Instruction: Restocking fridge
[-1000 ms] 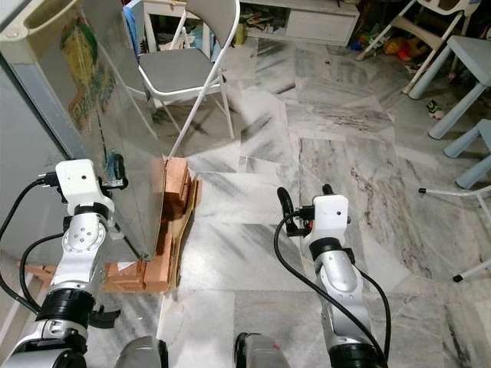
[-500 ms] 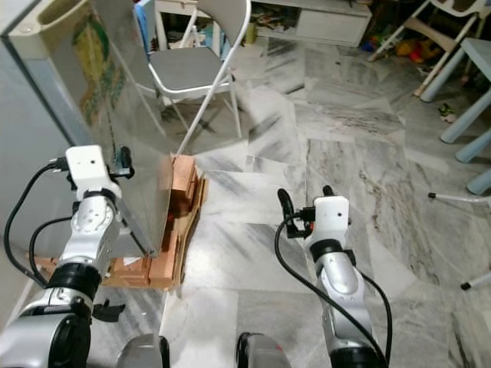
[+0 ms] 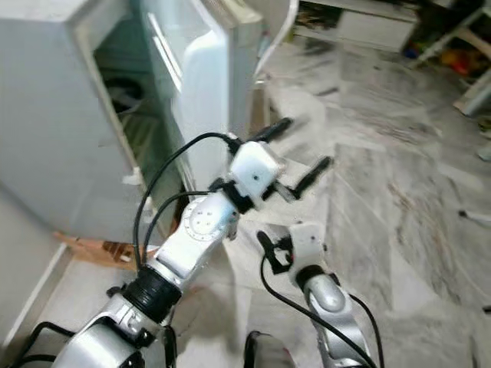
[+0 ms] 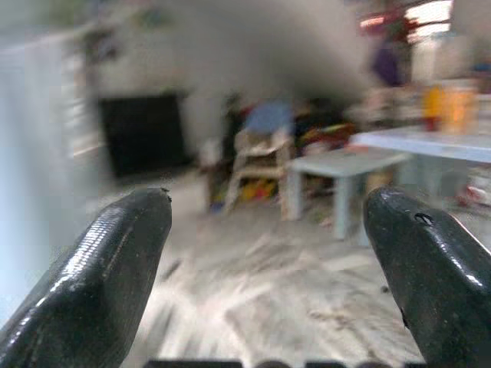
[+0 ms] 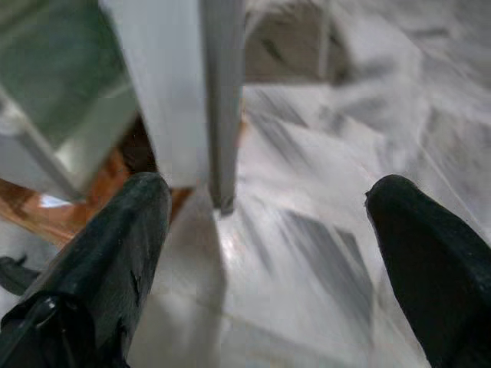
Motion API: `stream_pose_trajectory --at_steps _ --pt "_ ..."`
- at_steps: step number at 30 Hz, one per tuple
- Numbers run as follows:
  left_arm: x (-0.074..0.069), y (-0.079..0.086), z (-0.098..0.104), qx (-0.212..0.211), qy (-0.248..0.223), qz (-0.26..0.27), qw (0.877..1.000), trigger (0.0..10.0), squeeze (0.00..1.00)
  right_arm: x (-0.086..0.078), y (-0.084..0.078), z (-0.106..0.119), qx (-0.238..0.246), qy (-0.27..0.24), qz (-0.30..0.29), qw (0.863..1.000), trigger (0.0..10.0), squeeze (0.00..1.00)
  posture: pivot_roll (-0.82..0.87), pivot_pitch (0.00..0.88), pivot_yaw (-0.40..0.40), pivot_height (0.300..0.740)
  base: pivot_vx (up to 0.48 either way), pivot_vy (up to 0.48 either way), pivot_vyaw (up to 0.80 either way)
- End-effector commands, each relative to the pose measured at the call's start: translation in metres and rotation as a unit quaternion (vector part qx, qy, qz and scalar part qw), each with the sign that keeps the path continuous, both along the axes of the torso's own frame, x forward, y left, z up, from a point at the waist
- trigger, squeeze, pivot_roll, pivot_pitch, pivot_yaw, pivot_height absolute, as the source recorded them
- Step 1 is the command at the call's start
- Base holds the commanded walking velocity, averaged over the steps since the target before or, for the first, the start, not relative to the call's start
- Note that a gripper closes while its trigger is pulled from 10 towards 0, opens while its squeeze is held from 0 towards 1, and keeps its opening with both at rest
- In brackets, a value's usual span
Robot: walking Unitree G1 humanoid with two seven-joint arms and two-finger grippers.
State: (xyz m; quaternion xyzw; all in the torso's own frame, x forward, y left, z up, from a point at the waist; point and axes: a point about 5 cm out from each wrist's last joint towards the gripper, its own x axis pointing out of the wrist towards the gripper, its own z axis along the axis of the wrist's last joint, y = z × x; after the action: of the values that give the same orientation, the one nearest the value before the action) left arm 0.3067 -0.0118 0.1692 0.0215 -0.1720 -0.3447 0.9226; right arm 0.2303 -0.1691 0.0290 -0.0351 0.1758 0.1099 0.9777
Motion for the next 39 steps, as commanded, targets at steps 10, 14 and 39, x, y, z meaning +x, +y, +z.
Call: stream_pose_trajectory --at_steps 10,14,39 --pt "-0.005 0.104 -0.031 0.020 0.048 0.186 0.981 10.0 0.00 0.010 0.007 0.008 0.028 -0.008 0.002 1.000 10.0 0.00 0.11 0.110 -0.053 0.740 0.093 -0.108 -0.06" --pt "-0.027 0.115 -0.048 0.030 0.071 0.209 0.975 10.0 0.00 0.013 0.007 0.012 0.025 -0.019 0.005 0.999 10.0 0.00 0.12 0.124 -0.057 0.740 0.334 -0.341 -0.59" --pt "-0.071 0.177 -0.098 0.112 0.137 0.298 0.938 10.0 0.00 0.041 0.008 0.046 0.019 -0.121 -0.016 0.992 10.0 0.00 0.07 0.053 -0.056 0.740 0.423 -0.121 -0.79"
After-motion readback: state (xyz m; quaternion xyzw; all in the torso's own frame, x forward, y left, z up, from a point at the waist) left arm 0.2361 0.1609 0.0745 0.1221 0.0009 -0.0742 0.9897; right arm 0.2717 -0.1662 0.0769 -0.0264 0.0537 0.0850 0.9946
